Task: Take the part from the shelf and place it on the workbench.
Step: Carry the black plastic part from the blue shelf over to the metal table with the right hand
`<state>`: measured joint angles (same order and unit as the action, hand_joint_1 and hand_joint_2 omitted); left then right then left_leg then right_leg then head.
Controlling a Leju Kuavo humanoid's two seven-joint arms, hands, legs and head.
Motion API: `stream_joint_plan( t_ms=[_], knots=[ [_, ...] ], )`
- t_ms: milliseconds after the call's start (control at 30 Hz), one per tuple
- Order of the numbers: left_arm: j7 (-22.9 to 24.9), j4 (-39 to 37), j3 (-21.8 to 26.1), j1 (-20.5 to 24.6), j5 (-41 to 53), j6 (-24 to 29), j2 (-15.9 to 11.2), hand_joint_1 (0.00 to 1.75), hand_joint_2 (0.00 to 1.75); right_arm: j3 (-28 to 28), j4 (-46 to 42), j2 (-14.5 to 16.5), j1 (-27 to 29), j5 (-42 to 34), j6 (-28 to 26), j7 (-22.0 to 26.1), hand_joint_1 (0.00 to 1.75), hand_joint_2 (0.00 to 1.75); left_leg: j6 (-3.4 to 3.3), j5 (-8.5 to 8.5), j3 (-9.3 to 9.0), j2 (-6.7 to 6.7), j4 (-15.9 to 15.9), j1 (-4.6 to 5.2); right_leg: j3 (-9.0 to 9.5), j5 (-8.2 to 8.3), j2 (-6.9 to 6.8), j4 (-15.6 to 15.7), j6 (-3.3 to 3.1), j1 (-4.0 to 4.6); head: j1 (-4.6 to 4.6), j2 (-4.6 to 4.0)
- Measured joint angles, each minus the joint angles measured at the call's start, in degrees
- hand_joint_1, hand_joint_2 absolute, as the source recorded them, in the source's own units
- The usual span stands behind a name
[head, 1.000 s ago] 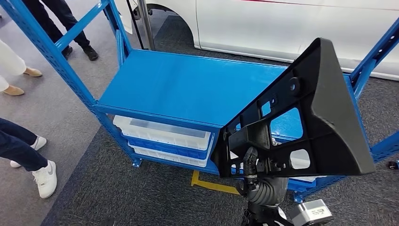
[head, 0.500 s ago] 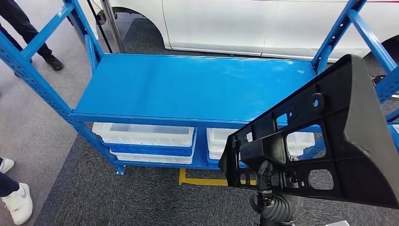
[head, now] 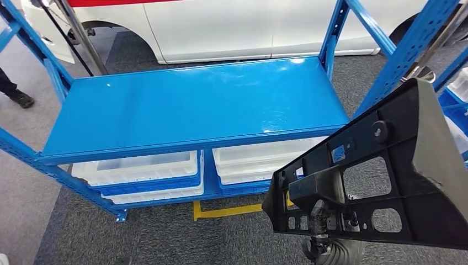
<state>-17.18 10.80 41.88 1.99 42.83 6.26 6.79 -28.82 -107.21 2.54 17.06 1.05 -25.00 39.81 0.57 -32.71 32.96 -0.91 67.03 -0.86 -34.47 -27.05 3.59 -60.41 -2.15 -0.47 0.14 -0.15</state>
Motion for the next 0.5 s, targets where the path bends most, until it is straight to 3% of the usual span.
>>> stream_joint_plan(
  t_ms=[67,100,167,200,267,333,400,433,500],
  knots=[
    [0.00,0.00,0.04,-0.04,-0.01,0.01,-0.05,0.00,1.75,0.04,-0.07,-0.02,0.02,-0.01,0.06,0.02,1.75,1.75,-0.77,2.84,-2.93,-2.51,-6.66,0.10,-0.09,0.22,1.35,-0.06,0.35,-0.02,0.01,0.00],
    [0.01,0.00,0.05,-0.04,-0.02,0.02,-0.08,0.00,1.75,0.05,-0.10,-0.03,0.03,-0.07,0.14,0.03,1.75,1.75,-1.01,3.19,-3.61,-3.37,-8.34,0.20,-0.31,0.41,1.96,-0.08,0.66,-0.14,0.01,0.00],
    [0.02,0.00,0.08,0.09,-0.05,0.03,-0.07,0.00,1.75,0.10,-0.14,-0.06,0.20,-0.26,0.40,0.04,1.75,1.75,-1.17,3.19,-3.89,-2.89,-9.29,0.30,-0.83,0.99,3.23,0.12,1.56,-0.29,-0.01,0.00],
    [0.02,0.00,0.10,0.19,-0.08,0.03,-0.01,0.00,1.75,0.14,-0.16,-0.11,0.38,-0.39,0.64,0.04,1.75,1.75,-1.24,3.44,-4.04,-2.17,-9.78,0.17,-1.04,1.08,3.19,0.13,1.99,-0.26,0.01,0.00],
    [0.06,0.00,0.18,0.22,-0.09,0.02,0.11,0.00,1.75,0.22,-0.22,-0.27,0.63,-0.53,1.22,0.04,1.75,1.75,-1.59,4.16,-4.24,-0.61,-10.86,-0.13,-2.14,-0.48,0.88,-1.87,2.62,0.05,0.08,0.00],
    [0.17,0.00,0.45,0.04,-0.10,-0.01,0.16,0.00,1.75,0.29,-0.26,-0.42,0.71,-0.61,1.79,0.03,1.75,1.75,-1.91,4.40,-4.20,1.05,-11.18,-0.10,-4.86,-4.24,-2.16,-7.93,2.91,0.06,0.14,0.00],
    [0.30,0.00,0.86,-0.07,-0.10,-0.08,0.16,0.00,1.75,0.44,-0.23,-0.52,0.87,-0.79,2.19,0.02,1.75,1.75,-2.01,4.33,-4.01,2.80,-11.03,0.04,-7.24,-6.62,-3.01,-13.66,3.23,-0.20,0.14,0.00],
    [0.34,0.00,1.00,-0.06,-0.10,-0.13,0.17,0.00,1.75,0.55,-0.21,-0.55,0.97,-0.91,2.32,0.01,1.75,1.75,-1.98,4.26,-3.94,3.63,-10.92,0.07,-7.13,-6.34,-3.23,-14.06,3.35,-0.32,0.14,0.00],
    [0.35,0.00,1.11,0.05,-0.09,-0.19,0.25,0.00,1.75,0.73,-0.17,-0.58,1.09,-1.04,2.54,0.00,1.75,1.75,-1.74,4.02,-3.94,5.10,-10.62,0.08,-3.66,-3.37,-4.23,-8.81,3.34,-0.43,0.14,0.00]
  ],
)
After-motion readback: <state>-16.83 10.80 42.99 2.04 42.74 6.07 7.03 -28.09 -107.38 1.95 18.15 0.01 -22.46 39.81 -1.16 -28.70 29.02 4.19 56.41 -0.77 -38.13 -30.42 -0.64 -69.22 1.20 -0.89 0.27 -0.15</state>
